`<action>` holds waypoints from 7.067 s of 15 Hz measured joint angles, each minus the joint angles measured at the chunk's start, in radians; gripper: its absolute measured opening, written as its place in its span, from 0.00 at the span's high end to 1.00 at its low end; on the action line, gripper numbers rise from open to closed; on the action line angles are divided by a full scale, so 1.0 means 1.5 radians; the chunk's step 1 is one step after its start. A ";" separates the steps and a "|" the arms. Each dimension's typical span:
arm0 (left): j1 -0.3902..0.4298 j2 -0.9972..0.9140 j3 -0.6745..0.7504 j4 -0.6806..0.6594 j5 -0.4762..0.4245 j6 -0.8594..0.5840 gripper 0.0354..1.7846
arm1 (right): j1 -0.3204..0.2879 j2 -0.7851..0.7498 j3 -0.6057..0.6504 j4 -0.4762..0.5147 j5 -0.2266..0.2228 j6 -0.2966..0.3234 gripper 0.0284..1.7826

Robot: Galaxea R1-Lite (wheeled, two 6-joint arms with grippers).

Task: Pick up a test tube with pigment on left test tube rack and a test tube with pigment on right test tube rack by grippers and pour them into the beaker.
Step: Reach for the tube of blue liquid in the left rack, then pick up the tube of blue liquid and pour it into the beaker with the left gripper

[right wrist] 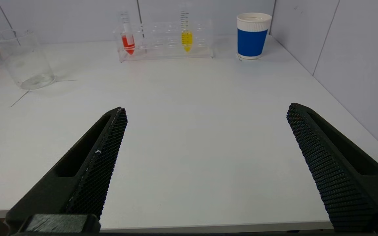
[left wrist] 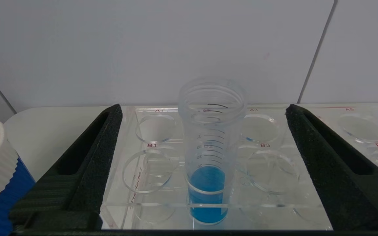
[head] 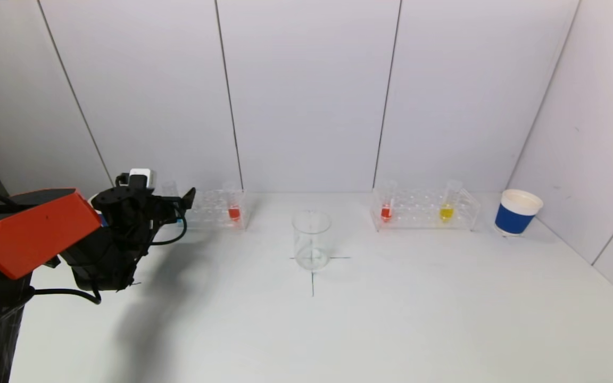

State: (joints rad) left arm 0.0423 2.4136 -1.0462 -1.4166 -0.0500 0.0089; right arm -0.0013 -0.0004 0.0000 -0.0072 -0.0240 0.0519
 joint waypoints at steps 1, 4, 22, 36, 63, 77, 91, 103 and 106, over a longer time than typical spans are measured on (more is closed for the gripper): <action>0.000 0.000 -0.003 0.001 0.000 0.000 0.06 | 0.000 0.000 0.000 0.000 0.000 0.000 0.01; 0.000 0.005 -0.015 0.000 0.004 0.004 0.24 | 0.000 0.000 0.000 0.000 0.000 0.000 0.01; 0.001 0.009 -0.020 0.001 0.005 0.004 0.76 | 0.000 0.000 0.000 0.000 0.000 0.000 0.01; -0.009 -0.153 -0.158 0.281 0.005 0.005 0.76 | 0.000 0.000 0.000 0.000 0.000 0.000 0.01; -0.282 -0.137 -0.621 0.793 -0.032 0.021 0.76 | 0.000 0.000 0.000 0.000 0.000 0.000 0.01; -0.286 -0.049 -0.610 0.747 -0.224 0.274 0.76 | 0.000 0.000 0.000 0.000 0.000 0.000 0.01; -0.279 -0.024 -0.512 0.645 -0.399 0.589 0.76 | 0.000 0.000 0.000 0.000 0.000 0.000 0.01; -0.259 -0.074 -0.352 0.517 -0.478 0.784 0.76 | 0.000 0.000 0.000 0.000 0.000 0.000 0.01; -0.254 -0.086 -0.346 0.542 -0.479 0.821 0.76 | 0.000 0.000 0.000 0.000 0.000 0.000 0.01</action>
State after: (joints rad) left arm -0.3385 2.2847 -1.5645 -0.6036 -0.7683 1.2411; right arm -0.0013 -0.0004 0.0000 -0.0072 -0.0245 0.0519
